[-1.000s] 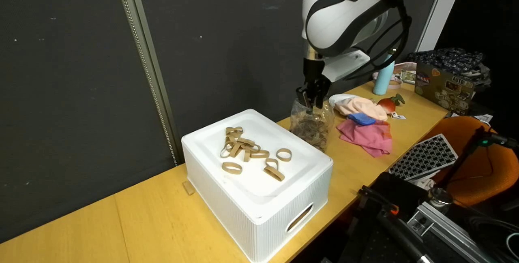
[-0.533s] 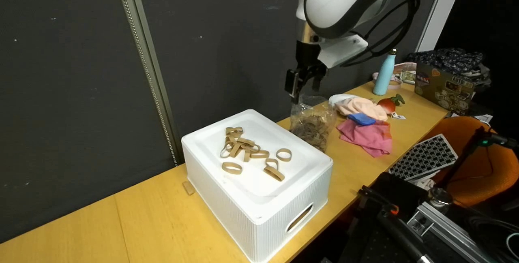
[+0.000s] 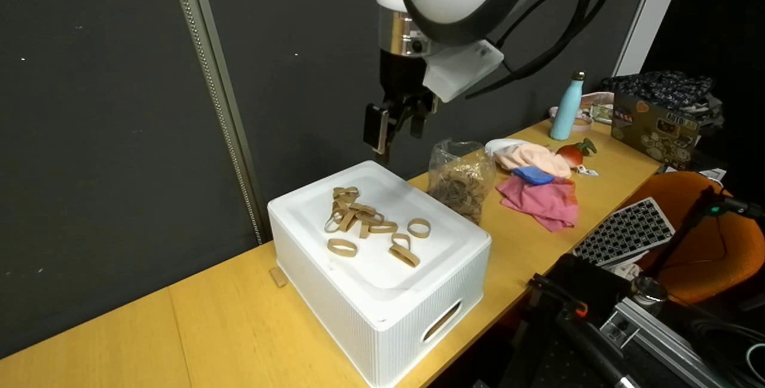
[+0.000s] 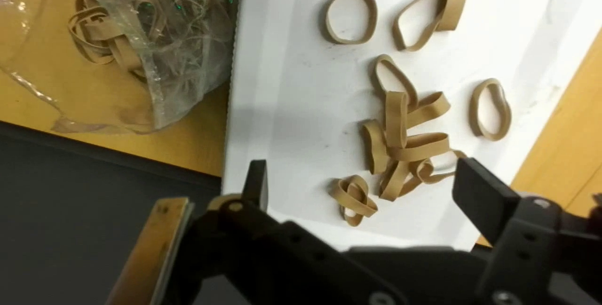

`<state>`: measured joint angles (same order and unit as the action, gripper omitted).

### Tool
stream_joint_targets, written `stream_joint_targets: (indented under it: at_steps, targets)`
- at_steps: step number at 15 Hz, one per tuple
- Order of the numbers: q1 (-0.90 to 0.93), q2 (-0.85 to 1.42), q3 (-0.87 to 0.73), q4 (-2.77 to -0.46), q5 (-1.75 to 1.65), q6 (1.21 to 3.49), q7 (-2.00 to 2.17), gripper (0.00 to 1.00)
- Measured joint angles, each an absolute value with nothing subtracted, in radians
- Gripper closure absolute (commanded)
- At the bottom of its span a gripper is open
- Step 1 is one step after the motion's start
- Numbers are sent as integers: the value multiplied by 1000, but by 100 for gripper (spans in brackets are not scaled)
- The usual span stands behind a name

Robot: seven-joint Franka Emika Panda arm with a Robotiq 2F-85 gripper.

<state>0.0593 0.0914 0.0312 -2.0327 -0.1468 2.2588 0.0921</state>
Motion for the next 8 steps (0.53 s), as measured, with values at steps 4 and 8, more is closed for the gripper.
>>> stream_joint_targets:
  at_steps: [4,8]
  targets:
    - [51,220,28,-1970,-146,2262,70,0]
    - [55,388,33,-1840,-146,2261,38,0]
